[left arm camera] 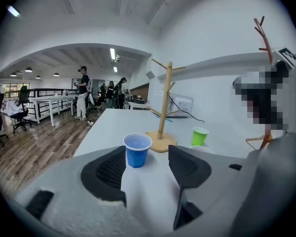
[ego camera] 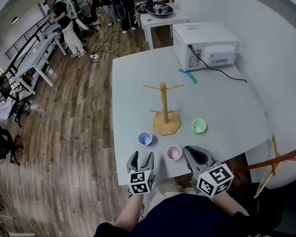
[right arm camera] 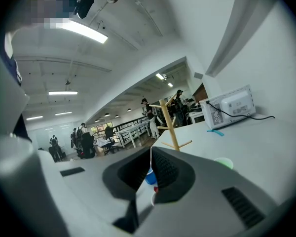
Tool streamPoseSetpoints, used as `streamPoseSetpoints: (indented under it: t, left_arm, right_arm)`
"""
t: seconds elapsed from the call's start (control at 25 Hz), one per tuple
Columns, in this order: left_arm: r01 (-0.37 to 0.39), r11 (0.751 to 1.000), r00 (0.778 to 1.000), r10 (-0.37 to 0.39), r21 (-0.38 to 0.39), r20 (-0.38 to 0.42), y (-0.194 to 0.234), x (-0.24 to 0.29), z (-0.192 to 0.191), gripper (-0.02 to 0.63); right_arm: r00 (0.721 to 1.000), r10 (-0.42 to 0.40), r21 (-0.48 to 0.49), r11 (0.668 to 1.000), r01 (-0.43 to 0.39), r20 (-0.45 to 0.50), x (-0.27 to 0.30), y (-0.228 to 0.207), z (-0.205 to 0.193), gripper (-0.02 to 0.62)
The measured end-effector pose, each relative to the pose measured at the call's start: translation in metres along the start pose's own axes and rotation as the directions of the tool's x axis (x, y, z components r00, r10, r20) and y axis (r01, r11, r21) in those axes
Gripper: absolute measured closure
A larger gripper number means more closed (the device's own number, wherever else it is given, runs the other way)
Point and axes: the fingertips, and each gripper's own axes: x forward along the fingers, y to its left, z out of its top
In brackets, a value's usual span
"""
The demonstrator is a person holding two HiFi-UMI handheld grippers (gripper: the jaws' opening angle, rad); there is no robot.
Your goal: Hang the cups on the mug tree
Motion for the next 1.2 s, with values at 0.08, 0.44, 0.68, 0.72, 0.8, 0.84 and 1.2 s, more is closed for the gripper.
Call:
streamPoseSetpoints:
  t: [0.08,0.44,0.68,0.72,0.8,0.84,1.2]
  left_arm:
    - [0.003,1.0,1.0,-0.003,0.006,-0.013,0.0,0.008,-0.005,0.345]
    - [-0.006,1.0,0.997,0.007,0.016,-0.072,0.008,0.043,-0.023,0.285]
    - [-0.008,1.0,0.993,0.008,0.005,-0.122,0.018,0.063,-0.036,0.278]
    - [-0.004,1.0,0.992,0.004,0.001,-0.129,0.019,0.067,-0.037,0.278]
    - [0.001,1.0,0.99,-0.001,-0.001,-0.138,0.021,0.073,-0.039,0.278]
    - [0.003,1.0,0.99,-0.003,0.0,-0.143,0.021,0.076,-0.039,0.278]
    - [0.026,0.999,0.983,-0.022,0.019,-0.184,0.023,0.096,-0.042,0.278]
  right_arm:
    - [1.0,-0.01,0.002,1.0,0.01,-0.003,0.002,-0.005,0.0,0.566]
    - [1.0,-0.022,0.0,1.0,0.022,-0.014,0.016,-0.015,0.003,0.566]
    - [0.999,-0.033,0.002,0.999,0.033,-0.02,0.024,-0.022,0.002,0.566]
    - [0.999,-0.036,0.001,0.999,0.036,-0.02,0.025,-0.023,0.003,0.566]
    - [0.999,-0.043,-0.001,0.999,0.043,-0.019,0.026,-0.026,0.005,0.566]
    - [0.999,-0.046,-0.002,0.999,0.046,-0.02,0.027,-0.027,0.006,0.566]
    - [0.997,-0.069,0.007,0.998,0.069,-0.022,0.034,-0.036,0.008,0.566]
